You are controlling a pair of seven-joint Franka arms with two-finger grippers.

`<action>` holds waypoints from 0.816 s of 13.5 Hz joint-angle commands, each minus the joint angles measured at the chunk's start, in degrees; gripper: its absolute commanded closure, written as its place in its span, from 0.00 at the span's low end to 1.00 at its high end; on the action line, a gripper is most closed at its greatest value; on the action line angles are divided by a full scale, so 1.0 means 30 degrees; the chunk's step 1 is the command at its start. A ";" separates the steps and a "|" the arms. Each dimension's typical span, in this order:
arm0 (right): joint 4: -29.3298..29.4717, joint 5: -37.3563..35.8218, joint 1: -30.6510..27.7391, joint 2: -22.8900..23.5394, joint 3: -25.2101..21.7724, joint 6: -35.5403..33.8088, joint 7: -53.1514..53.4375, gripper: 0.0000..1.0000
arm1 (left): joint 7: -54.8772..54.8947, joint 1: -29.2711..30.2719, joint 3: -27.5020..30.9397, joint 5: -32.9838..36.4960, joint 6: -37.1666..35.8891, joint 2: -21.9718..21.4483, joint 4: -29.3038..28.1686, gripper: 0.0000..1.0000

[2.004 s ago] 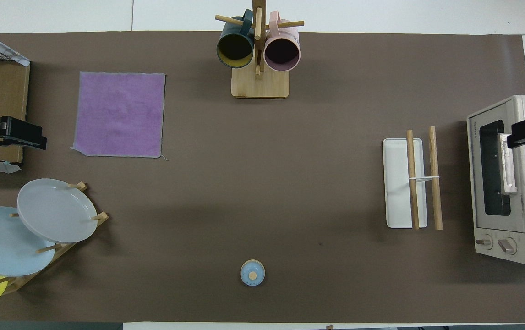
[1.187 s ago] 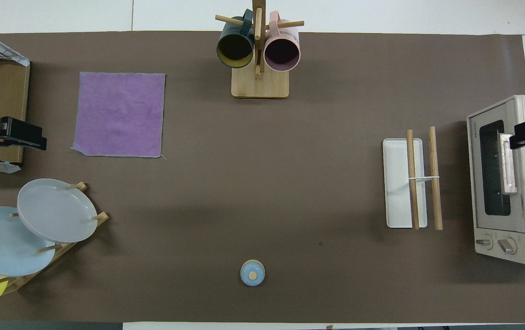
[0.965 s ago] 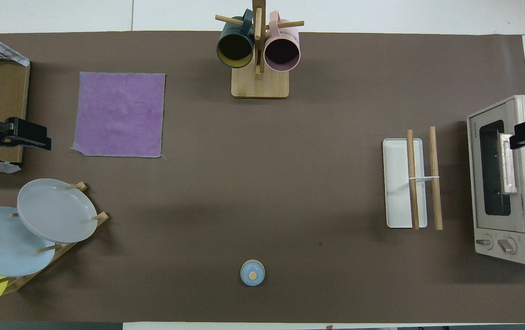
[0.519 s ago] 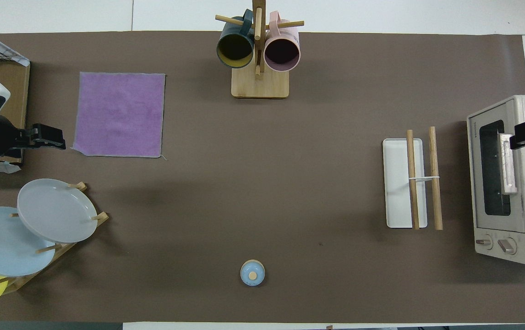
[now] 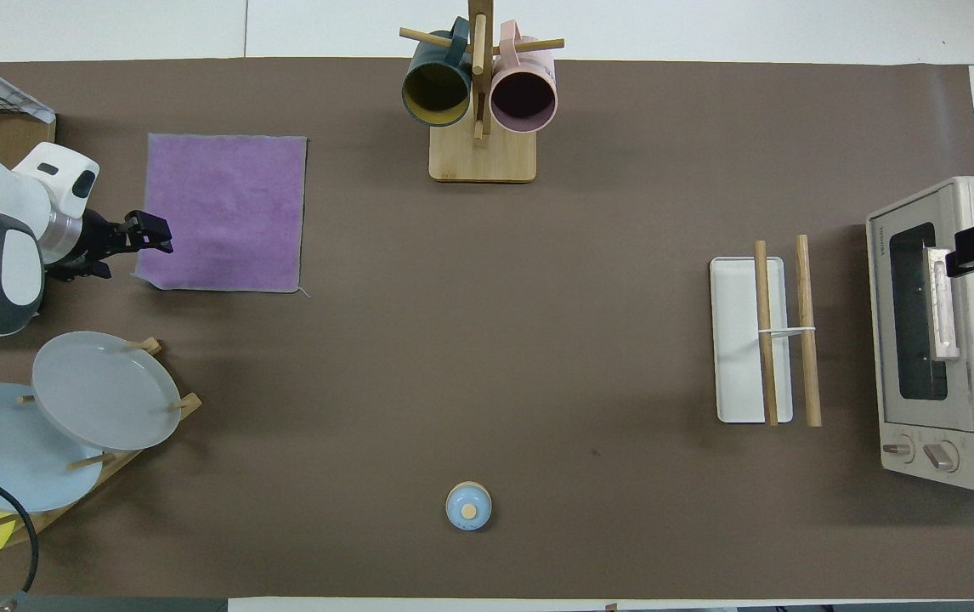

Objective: Fold towel and hang on rack
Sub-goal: 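Reach the left gripper to the purple towel's edge nearest the robot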

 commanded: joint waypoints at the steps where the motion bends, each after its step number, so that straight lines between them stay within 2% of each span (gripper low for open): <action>1: -0.0337 -0.0255 -0.0140 -0.0363 0.0126 -0.0078 -0.0322 0.00 | -0.1126 0.0352 -0.0105 -0.0255 0.0902 0.0794 0.0076 0.01; 9: -0.0337 -0.0226 -0.0140 -0.0363 0.0126 -0.0078 -0.0322 0.00 | -0.1918 0.0968 -0.0134 -0.0548 0.1225 0.1118 -0.0098 0.13; 11: -0.0337 -0.0226 -0.0140 -0.0363 0.0126 -0.0078 -0.0322 0.00 | -0.1976 0.0969 -0.0134 -0.1306 0.1371 0.1118 -0.0128 0.21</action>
